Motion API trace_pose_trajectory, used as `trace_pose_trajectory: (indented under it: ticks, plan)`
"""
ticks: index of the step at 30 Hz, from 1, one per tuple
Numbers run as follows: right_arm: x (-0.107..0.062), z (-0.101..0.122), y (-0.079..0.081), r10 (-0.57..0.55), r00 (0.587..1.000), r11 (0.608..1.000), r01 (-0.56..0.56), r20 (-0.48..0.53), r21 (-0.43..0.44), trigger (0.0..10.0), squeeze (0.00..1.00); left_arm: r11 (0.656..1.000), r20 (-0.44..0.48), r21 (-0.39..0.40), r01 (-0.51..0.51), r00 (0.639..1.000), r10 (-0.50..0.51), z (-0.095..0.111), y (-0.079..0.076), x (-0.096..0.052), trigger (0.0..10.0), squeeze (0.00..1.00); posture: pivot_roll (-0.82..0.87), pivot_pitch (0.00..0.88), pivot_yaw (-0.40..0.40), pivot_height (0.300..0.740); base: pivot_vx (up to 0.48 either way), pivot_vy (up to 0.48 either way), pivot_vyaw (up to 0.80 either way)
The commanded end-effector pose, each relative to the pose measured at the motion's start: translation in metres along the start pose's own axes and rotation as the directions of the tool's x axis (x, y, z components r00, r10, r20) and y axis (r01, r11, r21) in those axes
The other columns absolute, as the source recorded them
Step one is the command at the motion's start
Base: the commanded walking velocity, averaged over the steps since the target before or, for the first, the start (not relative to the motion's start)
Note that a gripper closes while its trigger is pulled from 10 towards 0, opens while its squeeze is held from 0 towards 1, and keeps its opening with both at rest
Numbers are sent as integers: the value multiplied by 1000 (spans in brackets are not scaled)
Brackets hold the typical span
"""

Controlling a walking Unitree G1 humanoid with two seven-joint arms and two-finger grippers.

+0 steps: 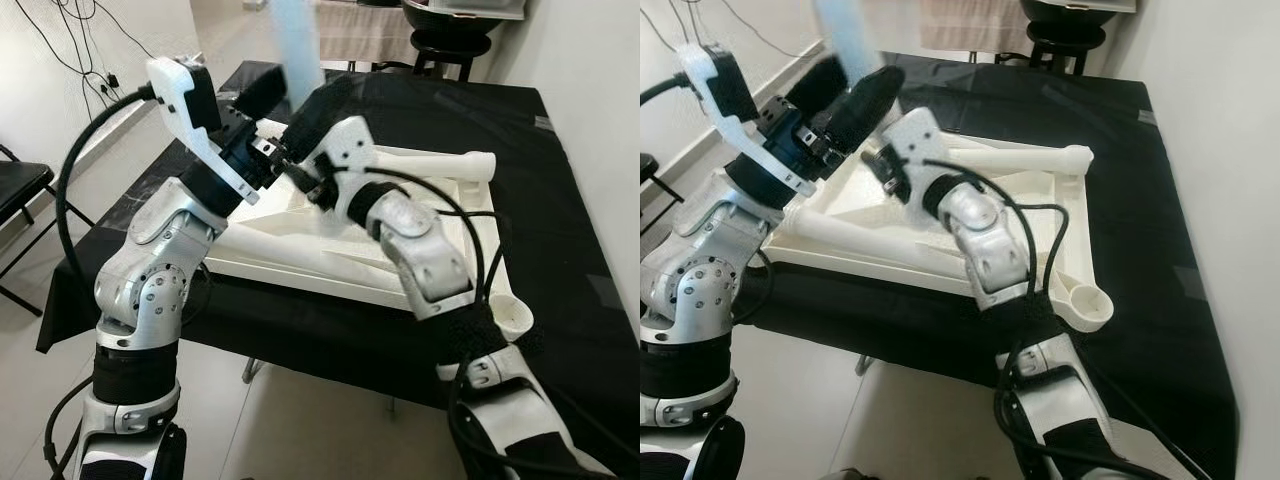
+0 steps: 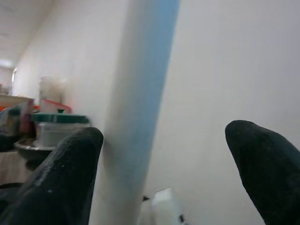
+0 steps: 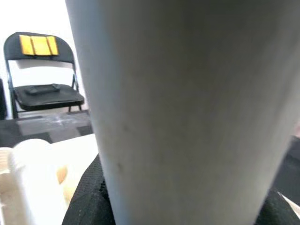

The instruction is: Building children table

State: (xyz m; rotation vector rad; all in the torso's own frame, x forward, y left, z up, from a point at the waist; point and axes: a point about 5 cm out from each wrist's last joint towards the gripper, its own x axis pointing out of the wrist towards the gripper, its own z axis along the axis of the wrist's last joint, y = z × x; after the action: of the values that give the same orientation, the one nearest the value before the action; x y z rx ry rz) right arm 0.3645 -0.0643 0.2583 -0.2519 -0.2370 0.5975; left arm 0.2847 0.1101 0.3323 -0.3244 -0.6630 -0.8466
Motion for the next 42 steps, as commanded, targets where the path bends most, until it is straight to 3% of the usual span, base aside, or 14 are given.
trace_pose_trajectory:
  ticks: [1,6,10,11,13,14,15,16,18,19,26,30,37,42]
  plan:
    - [1,4,-3,-18,1000,1000,18,19,23,0,0,1000,37,-12,24,999,-23,9,-4,3,10000,1000,7,97,-17,740,0,0,0]
    - [0,8,-14,-96,995,995,95,39,44,0,0,999,63,0,34,997,-34,19,-5,4,10000,1000,9,98,-20,740,0,0,0]
    - [-8,22,-59,-370,923,920,349,102,177,0,0,999,74,34,15,997,-18,25,-5,2,10000,1000,13,96,-24,740,0,0,0]
    - [-12,25,-70,-415,902,897,383,119,222,0,0,999,63,44,-5,998,3,22,-2,-1,10000,376,12,94,-28,740,0,0,0]
    - [-12,25,-70,-415,902,897,383,119,222,0,0,999,63,44,-5,998,3,22,-2,-1,10000,376,12,94,-28,740,0,0,0]
    - [-17,27,-78,-438,890,879,395,128,267,0,0,995,36,64,-71,997,69,12,4,-7,10000,0,5,94,-30,740,0,0,0]
    - [-17,27,-78,-438,890,879,395,128,267,0,0,995,36,64,-71,997,69,12,4,-7,10000,0,5,94,-30,740,0,0,0]
    - [-21,26,-82,-447,885,871,397,131,288,4549,0,988,-17,66,-140,990,142,-4,11,-15,10000,0,0,93,-34,740,0,0,0]
    - [-21,26,-82,-447,885,871,397,131,288,4549,0,988,-17,66,-140,990,142,-4,11,-15,10000,0,0,93,-34,740,0,0,0]
    - [-25,22,-85,-455,882,864,405,120,299,10000,0,972,-63,65,-227,971,231,-20,17,-26,10000,0,-3,94,-36,740,0,0,0]
    - [-44,1,-71,-474,876,853,429,95,299,10000,0,856,-336,9,-517,804,490,-86,23,-77,10000,0,-10,92,-41,740,0,0,0]
    - [-46,-3,-53,-413,904,870,355,113,343,10000,0,768,-384,146,-624,680,625,-100,23,-93,10000,0,-12,89,-36,740,0,0,0]
    - [-47,0,-38,-320,926,937,277,200,215,10000,0,792,-372,121,-599,712,596,-106,23,-103,10000,0,-10,95,-35,740,0,0,0]
    - [-56,-5,-63,-402,902,915,403,157,27,10000,0,808,-356,103,-581,737,575,-105,18,-104,10000,0,-10,95,-36,740,0,-55,0]
